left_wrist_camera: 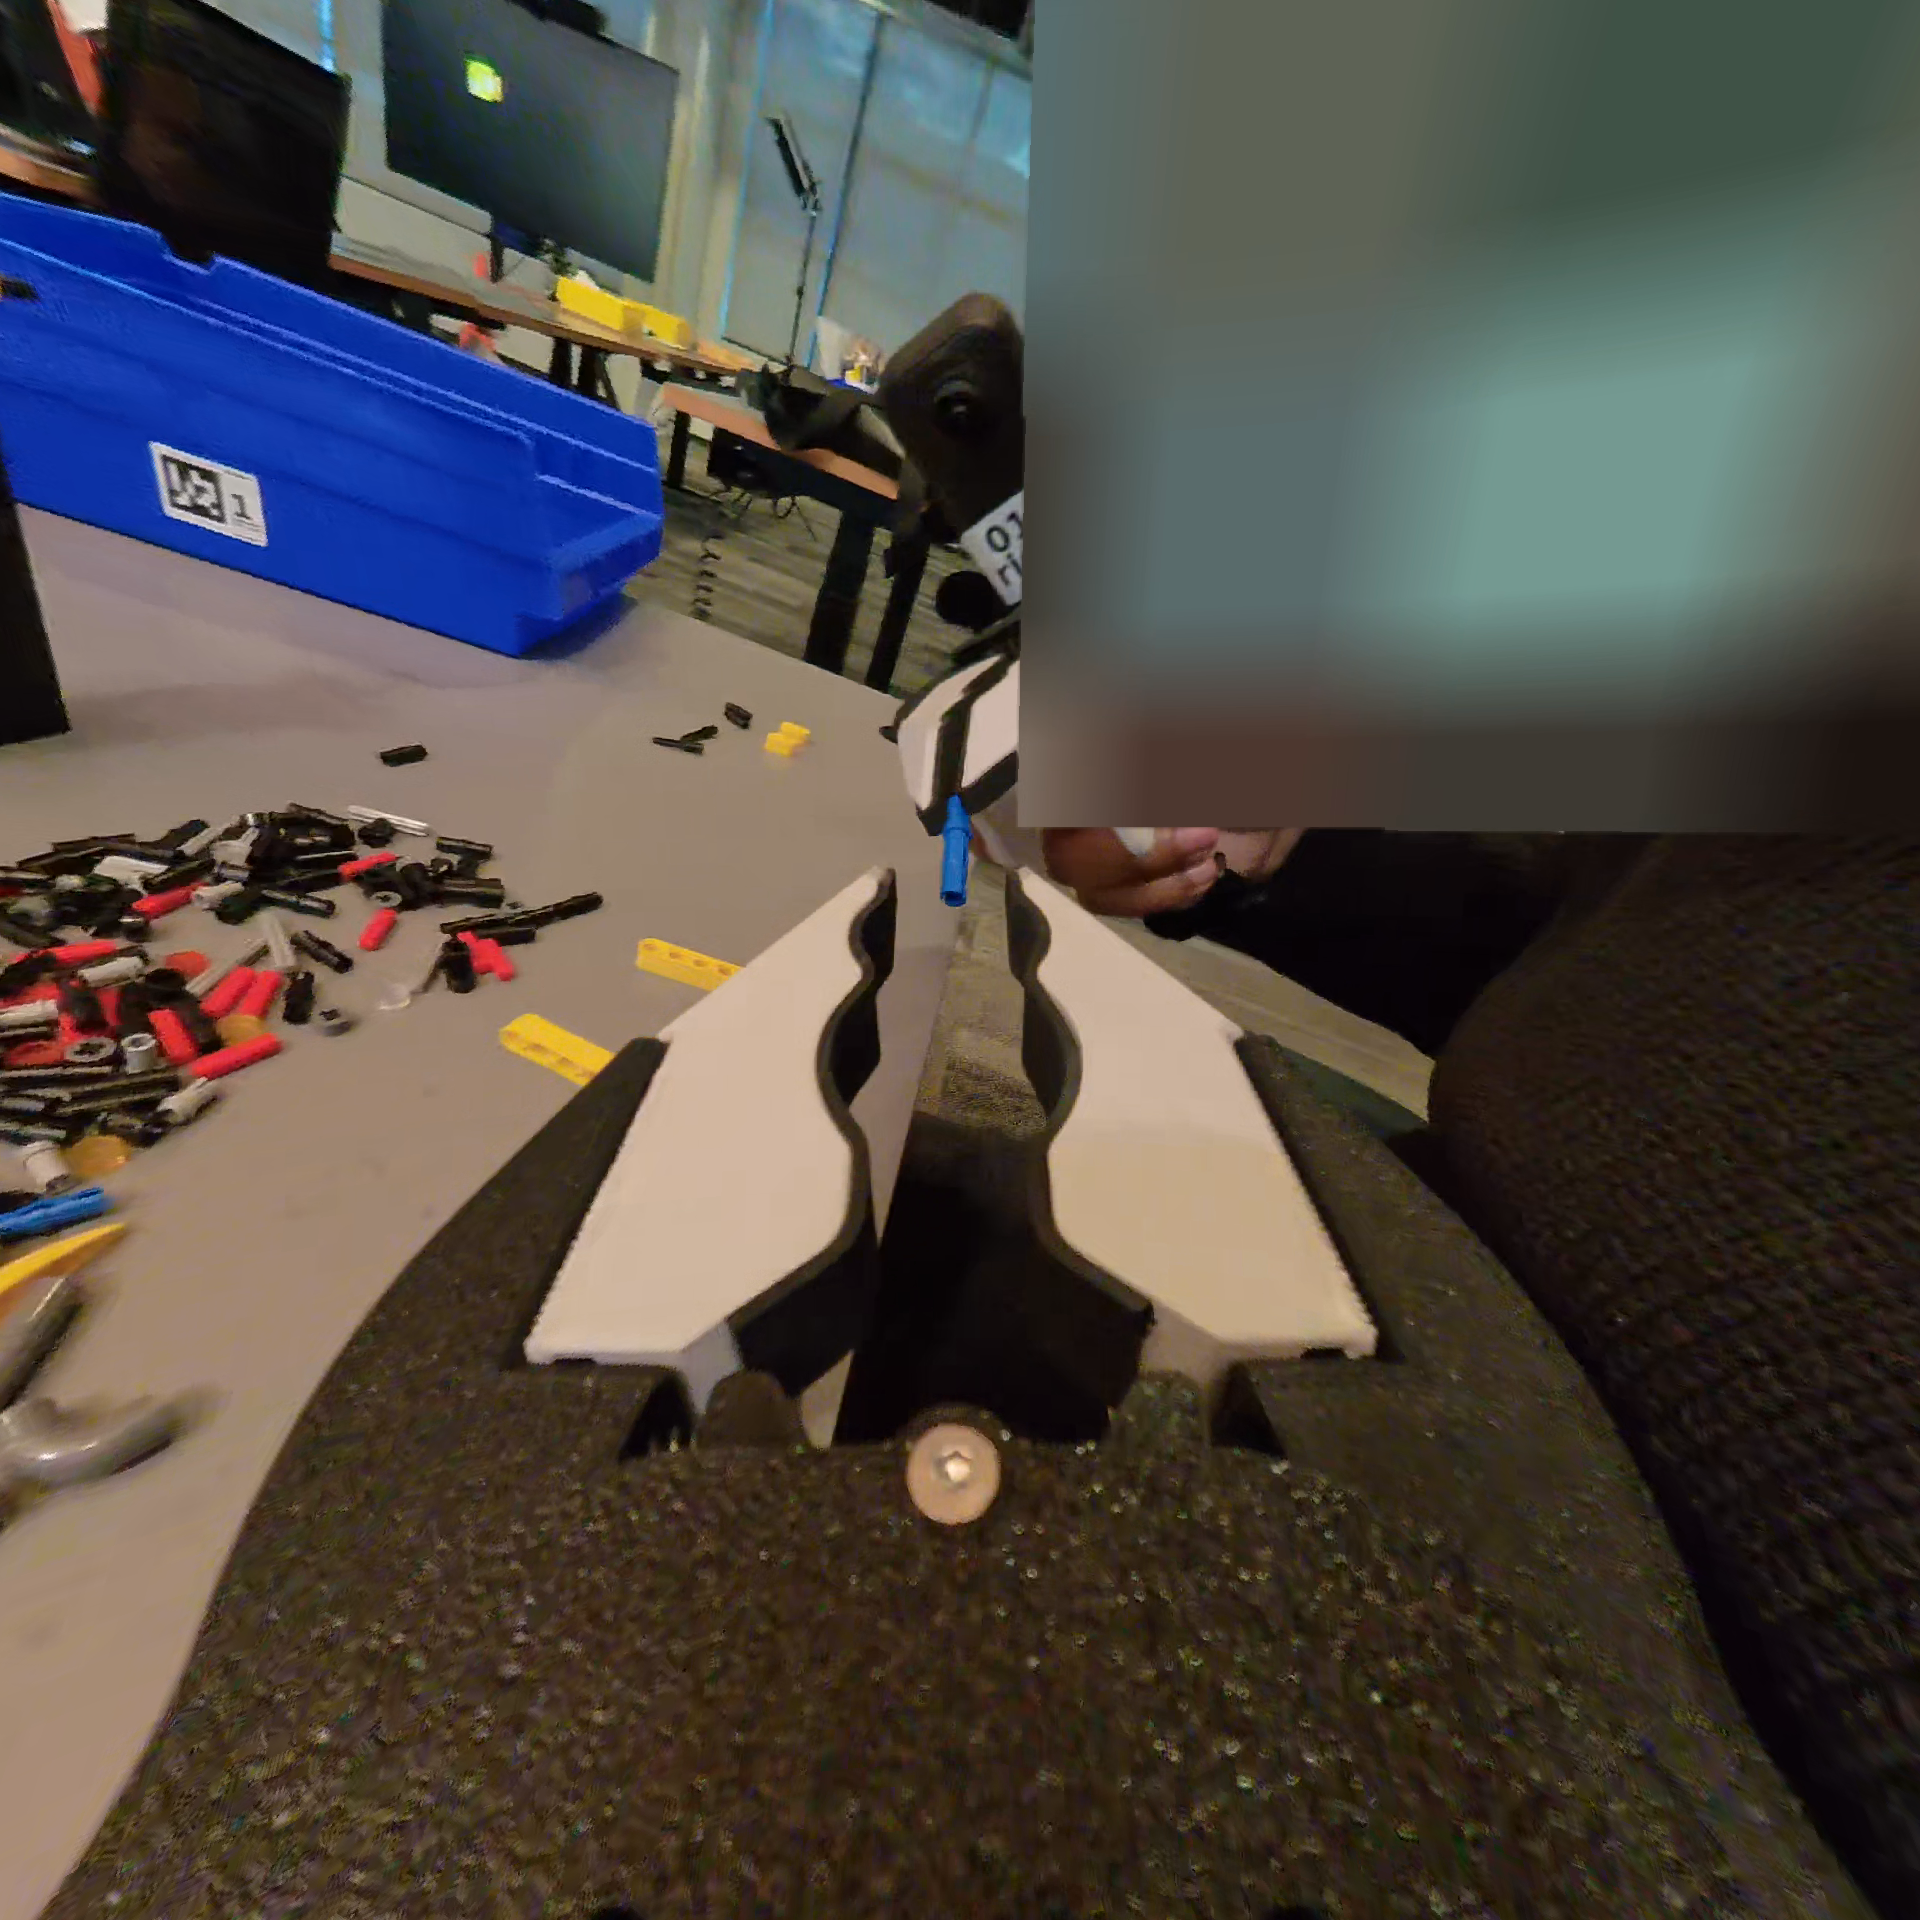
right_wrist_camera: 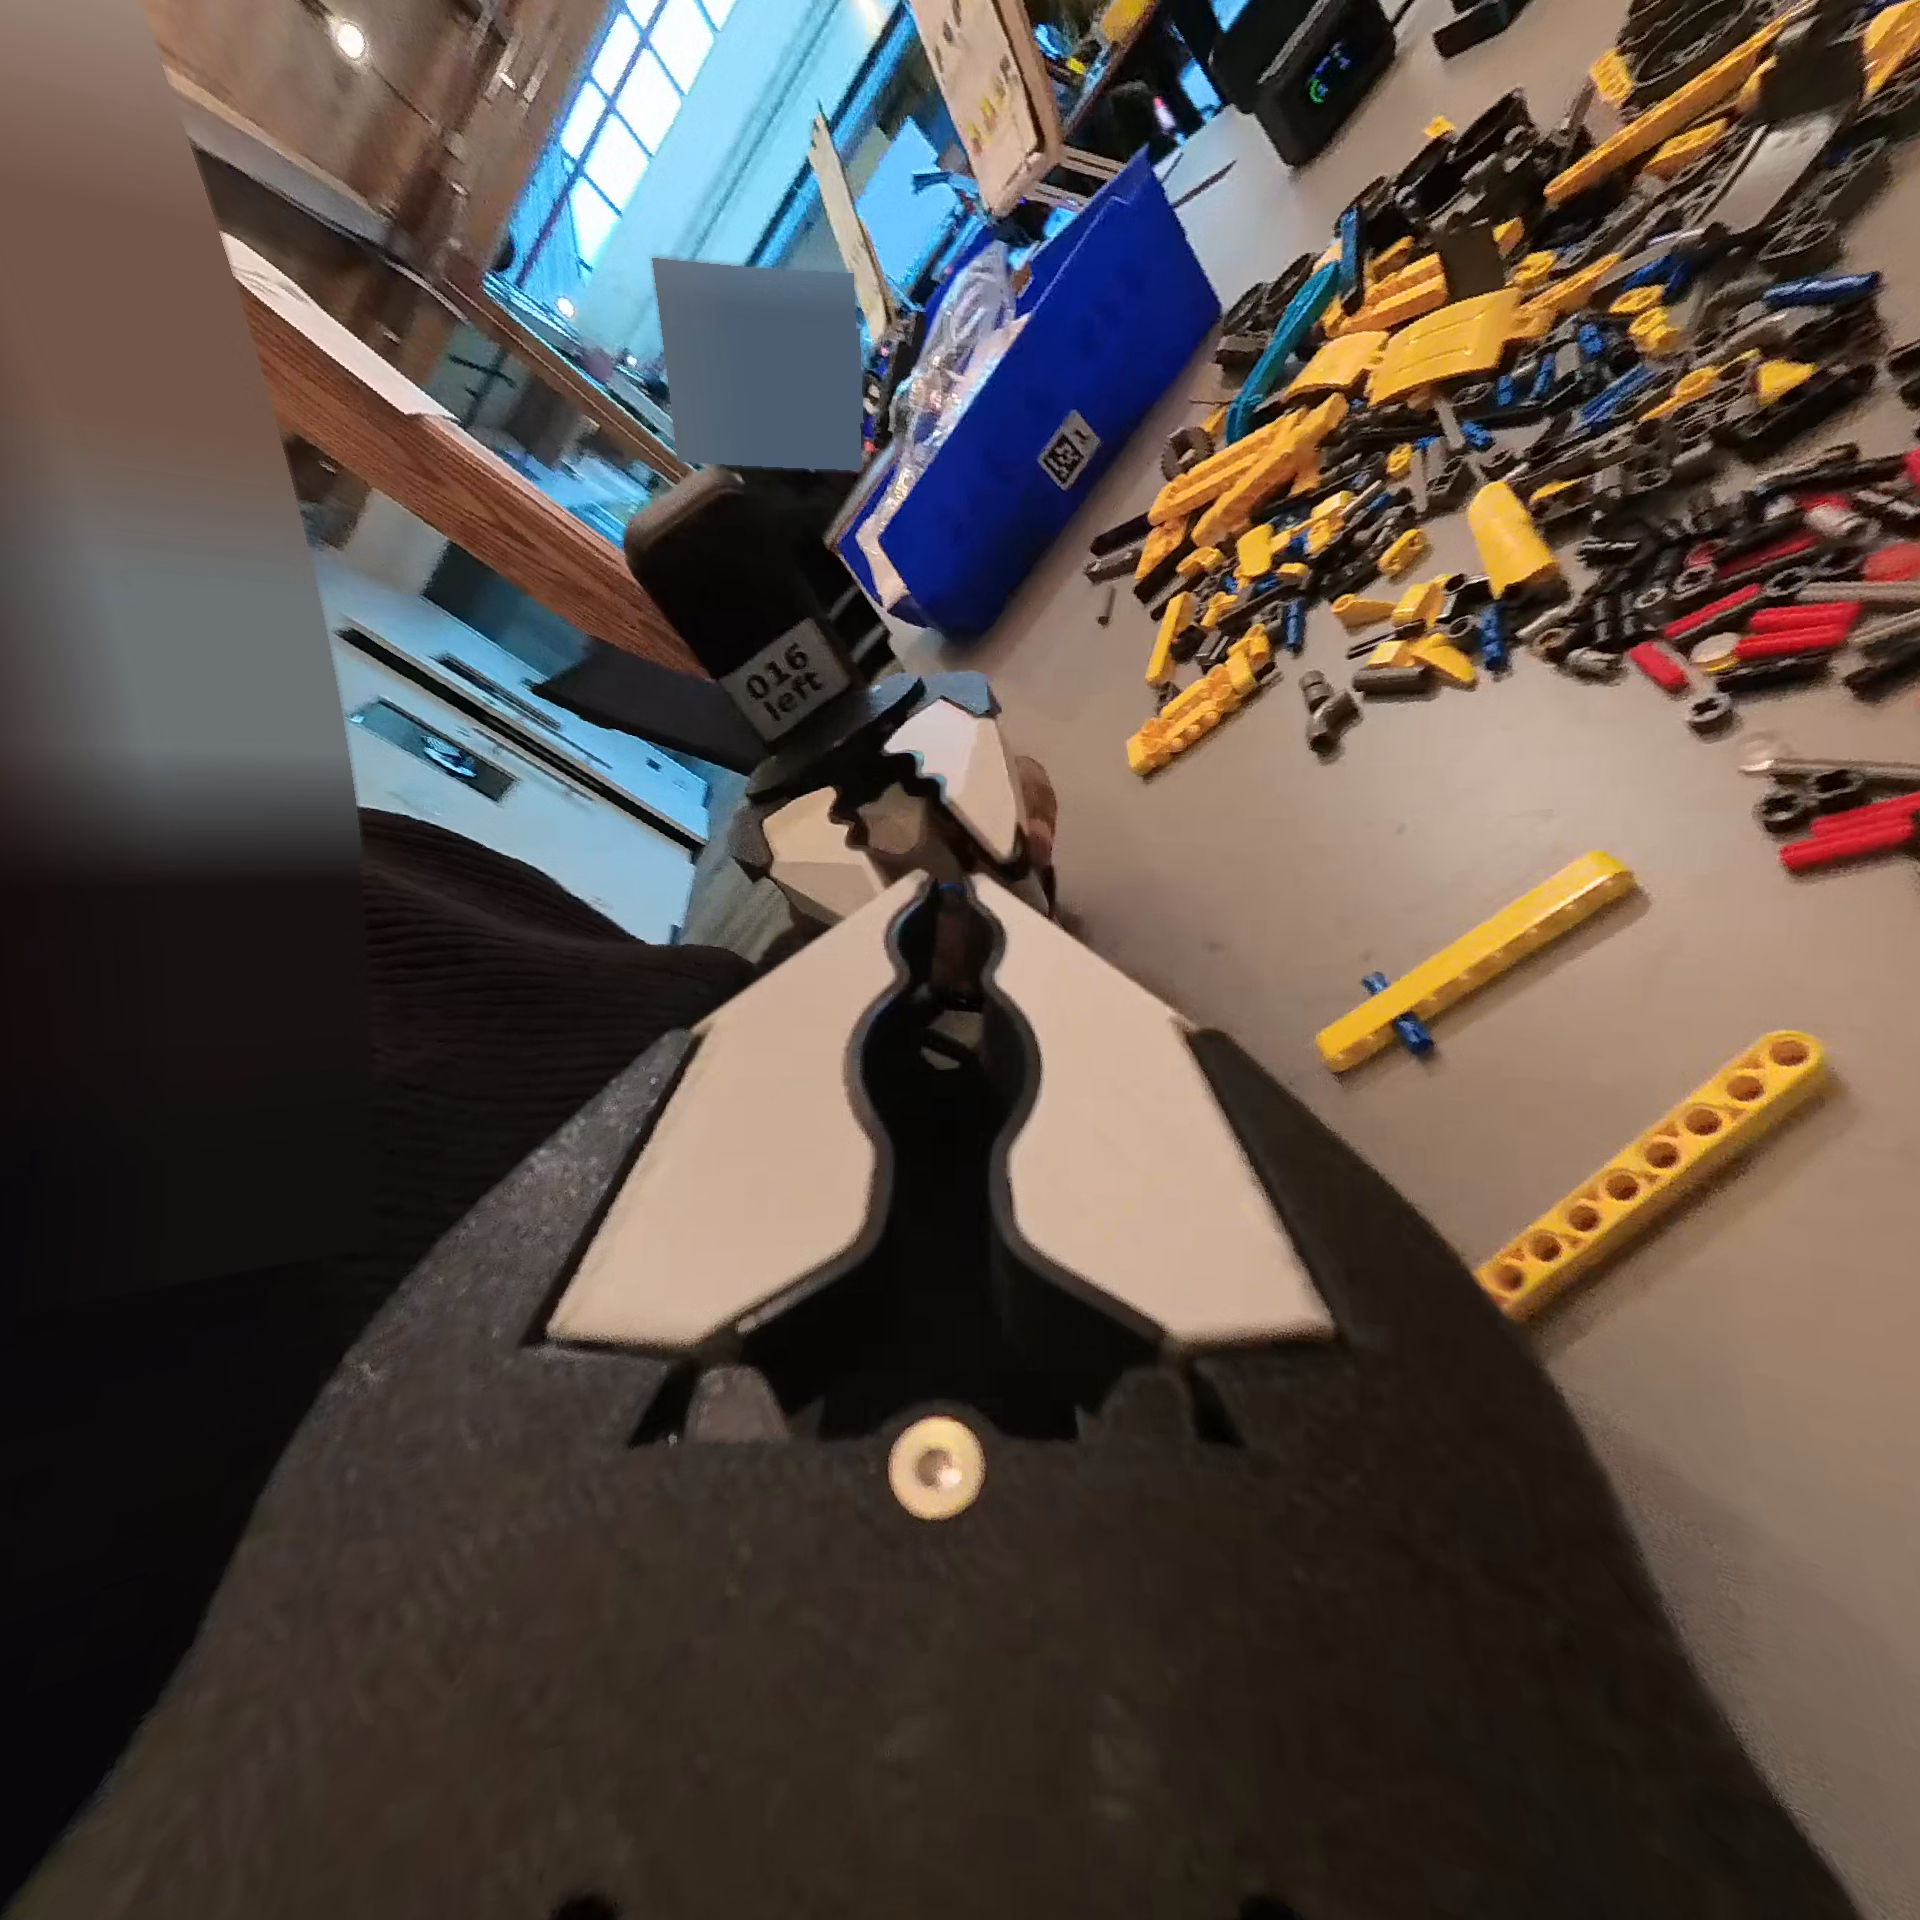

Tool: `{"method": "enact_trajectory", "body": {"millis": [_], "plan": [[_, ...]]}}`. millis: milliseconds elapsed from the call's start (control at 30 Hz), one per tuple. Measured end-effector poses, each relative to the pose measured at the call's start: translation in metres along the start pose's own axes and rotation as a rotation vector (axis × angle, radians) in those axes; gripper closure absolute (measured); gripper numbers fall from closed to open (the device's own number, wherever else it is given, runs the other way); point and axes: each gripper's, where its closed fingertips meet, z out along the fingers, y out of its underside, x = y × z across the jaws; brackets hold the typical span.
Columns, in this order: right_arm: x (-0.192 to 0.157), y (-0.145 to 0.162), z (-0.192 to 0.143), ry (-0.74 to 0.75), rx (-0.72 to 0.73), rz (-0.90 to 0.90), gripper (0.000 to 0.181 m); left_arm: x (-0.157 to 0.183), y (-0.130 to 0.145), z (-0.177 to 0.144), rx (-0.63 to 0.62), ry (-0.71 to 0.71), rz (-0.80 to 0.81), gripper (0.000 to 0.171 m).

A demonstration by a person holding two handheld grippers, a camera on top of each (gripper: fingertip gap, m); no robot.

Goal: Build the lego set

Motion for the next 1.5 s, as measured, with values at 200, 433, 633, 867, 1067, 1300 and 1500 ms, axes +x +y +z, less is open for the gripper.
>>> {"method": "enact_trajectory", "body": {"millis": [200, 433, 633, 867, 1067, 1300, 1500], "plan": [[-0.001, 0.005, 0.004, -0.035, -0.013, 0.018, 0.177, 0.002, 0.005, 0.001, -0.028, 0.01, 0.019, 0.164], [0.001, 0.009, 0.004, -0.028, -0.042, -0.012, 0.177, 0.004, 0.01, 0.001, -0.061, 0.024, 0.043, 0.168], [0.002, 0.021, 0.003, 0.035, -0.151, -0.179, 0.167, 0.007, 0.015, 0.002, -0.098, 0.048, 0.048, 0.168], [0.0, 0.025, 0.001, 0.075, -0.26, -0.348, 0.176, 0.011, 0.018, 0.002, -0.119, 0.073, 0.05, 0.168], [0.0, 0.026, 0.003, 0.049, -0.277, -0.352, 0.176, 0.011, 0.02, 0.001, -0.127, 0.091, 0.035, 0.168], [-0.001, 0.031, 0.004, 0.014, -0.286, -0.31, 0.176, 0.013, 0.023, 0.002, -0.142, 0.111, 0.035, 0.168], [0.003, 0.023, 0.0, 0.06, -0.271, -0.313, 0.177, 0.003, 0.017, 0.002, -0.093, 0.038, 0.044, 0.164]]}}
